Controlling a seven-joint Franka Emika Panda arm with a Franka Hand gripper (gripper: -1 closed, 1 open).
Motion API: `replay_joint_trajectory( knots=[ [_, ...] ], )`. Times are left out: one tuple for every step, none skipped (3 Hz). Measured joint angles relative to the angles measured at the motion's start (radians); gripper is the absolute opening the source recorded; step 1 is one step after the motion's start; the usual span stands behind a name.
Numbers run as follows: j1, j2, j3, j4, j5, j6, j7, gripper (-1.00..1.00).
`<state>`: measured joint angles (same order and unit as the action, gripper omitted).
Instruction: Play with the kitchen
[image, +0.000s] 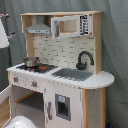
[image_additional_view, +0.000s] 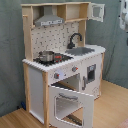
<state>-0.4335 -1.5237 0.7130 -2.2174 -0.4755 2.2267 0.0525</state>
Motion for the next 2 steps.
replay_joint_trajectory(
  knots=[
    [0.069,0.001,-0.029,-0.056,-0.079,-0.018,0.022,1.0],
    [0.128,0.001,-0.055,-0.11,-0.153,-0.03,0.06,1.0]
  ],
)
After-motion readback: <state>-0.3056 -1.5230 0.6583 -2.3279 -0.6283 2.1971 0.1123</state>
